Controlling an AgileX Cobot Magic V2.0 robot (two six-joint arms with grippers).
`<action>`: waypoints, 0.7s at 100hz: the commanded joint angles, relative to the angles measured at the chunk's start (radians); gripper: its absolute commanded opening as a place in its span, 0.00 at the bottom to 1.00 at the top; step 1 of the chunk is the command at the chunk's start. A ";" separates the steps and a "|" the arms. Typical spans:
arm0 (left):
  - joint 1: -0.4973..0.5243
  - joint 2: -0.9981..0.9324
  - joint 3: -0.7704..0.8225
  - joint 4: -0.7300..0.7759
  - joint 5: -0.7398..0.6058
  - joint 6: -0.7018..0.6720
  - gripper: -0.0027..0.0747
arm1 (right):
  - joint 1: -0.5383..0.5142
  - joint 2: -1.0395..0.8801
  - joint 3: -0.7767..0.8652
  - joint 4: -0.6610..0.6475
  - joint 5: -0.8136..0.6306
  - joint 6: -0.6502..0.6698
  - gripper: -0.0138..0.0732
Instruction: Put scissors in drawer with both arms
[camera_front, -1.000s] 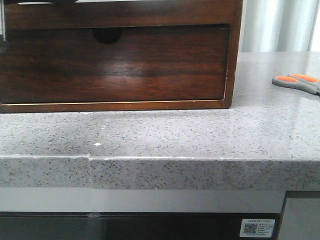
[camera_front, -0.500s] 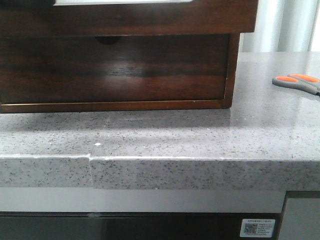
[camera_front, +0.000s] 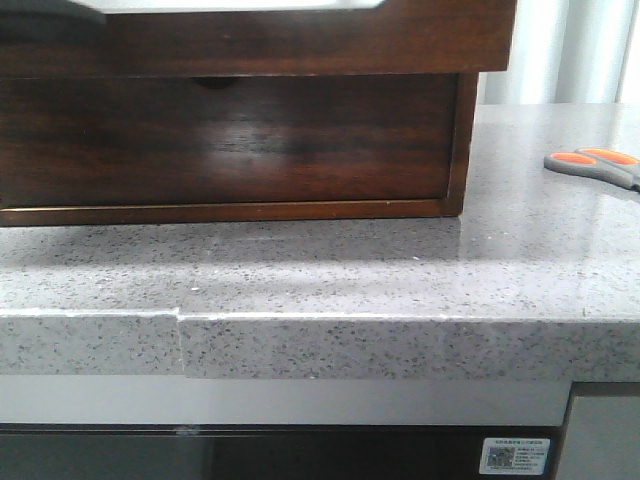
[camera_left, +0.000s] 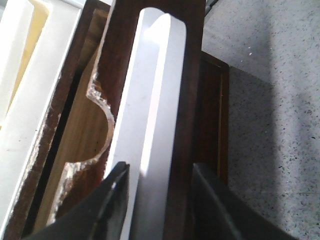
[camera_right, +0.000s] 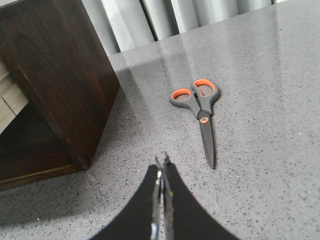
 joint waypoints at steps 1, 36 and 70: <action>-0.009 -0.004 -0.024 -0.029 -0.039 -0.018 0.43 | 0.001 0.020 -0.029 0.002 -0.085 -0.008 0.08; -0.009 -0.187 -0.024 -0.238 -0.085 -0.018 0.43 | 0.001 0.099 -0.103 -0.077 -0.024 -0.009 0.08; -0.009 -0.376 -0.024 -0.389 -0.085 -0.018 0.43 | 0.001 0.440 -0.310 -0.188 -0.015 -0.009 0.49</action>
